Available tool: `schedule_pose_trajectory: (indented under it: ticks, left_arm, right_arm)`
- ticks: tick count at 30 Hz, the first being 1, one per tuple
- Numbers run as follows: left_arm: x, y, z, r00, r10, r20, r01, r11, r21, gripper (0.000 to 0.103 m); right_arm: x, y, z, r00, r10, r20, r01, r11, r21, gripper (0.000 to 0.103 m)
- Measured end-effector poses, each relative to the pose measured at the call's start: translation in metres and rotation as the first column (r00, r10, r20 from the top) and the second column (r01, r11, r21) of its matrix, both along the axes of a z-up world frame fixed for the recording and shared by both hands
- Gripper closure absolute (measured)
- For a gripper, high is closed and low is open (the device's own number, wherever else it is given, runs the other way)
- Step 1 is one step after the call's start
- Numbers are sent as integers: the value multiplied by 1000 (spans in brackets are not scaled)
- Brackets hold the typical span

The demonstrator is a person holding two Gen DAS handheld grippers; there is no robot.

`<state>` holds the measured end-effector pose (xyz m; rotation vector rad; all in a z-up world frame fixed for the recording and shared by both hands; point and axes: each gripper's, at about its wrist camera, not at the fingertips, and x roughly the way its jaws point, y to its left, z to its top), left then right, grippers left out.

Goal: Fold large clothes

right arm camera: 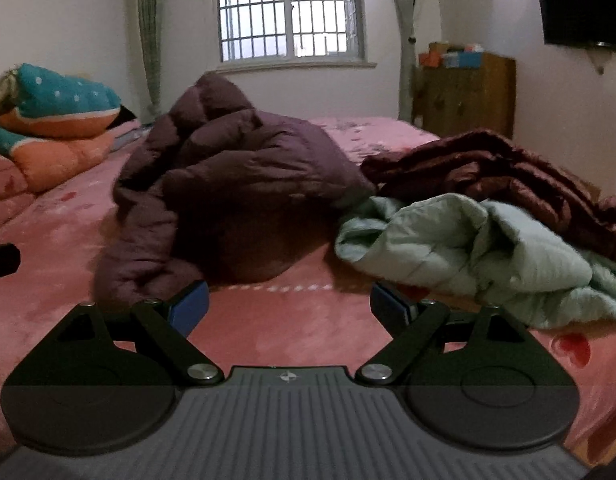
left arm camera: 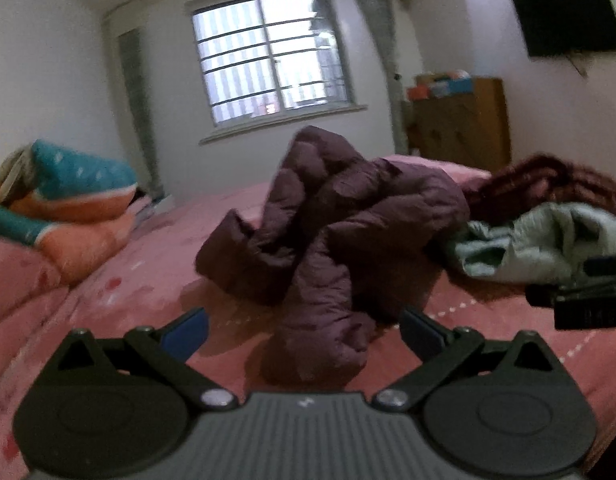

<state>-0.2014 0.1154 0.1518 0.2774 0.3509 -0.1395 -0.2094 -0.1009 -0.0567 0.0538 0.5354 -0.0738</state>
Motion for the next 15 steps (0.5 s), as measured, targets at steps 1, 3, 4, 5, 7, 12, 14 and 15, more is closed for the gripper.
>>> schedule_pose_trajectory:
  ticks: [1,3,4,5,7,12,14,15]
  left_arm:
    - [6,-8,-4,1000,-15,5,15,1000,25,4]
    - [18,-22,-10,999,-35,8,34,997,63,9]
    - [25,-29,-12,999,-44,7,44,996,73,10]
    - [34,-36,-15,998,-56,7,55,995,78,10]
    - [51,-51,-21,997,-73,10,71,993,98,10]
    - [89,-90,-33,994,-106,40,97,978,184,13]
    - [103,-106,-36,991,-121,60,104,969,224,13]
    - [109,-112,-37,989,-129,67,110,965,239,13]
  right_arm:
    - [5,-6,-3,1000,-14,-17,15,1000,22,0]
    - [14,-20,-9,999,-33,-25,35,996,87,0]
    - [18,-27,-11,998,-49,-27,51,993,106,0]
    - [21,-30,-14,998,-60,-28,63,992,113,0]
    - [28,-38,-18,996,-79,-34,83,988,128,0]
    - [37,-62,-20,989,-141,-36,145,975,166,0]
    - [42,-70,-23,987,-156,-48,162,967,195,0]
    - [45,-73,-24,985,-161,-53,169,963,208,0]
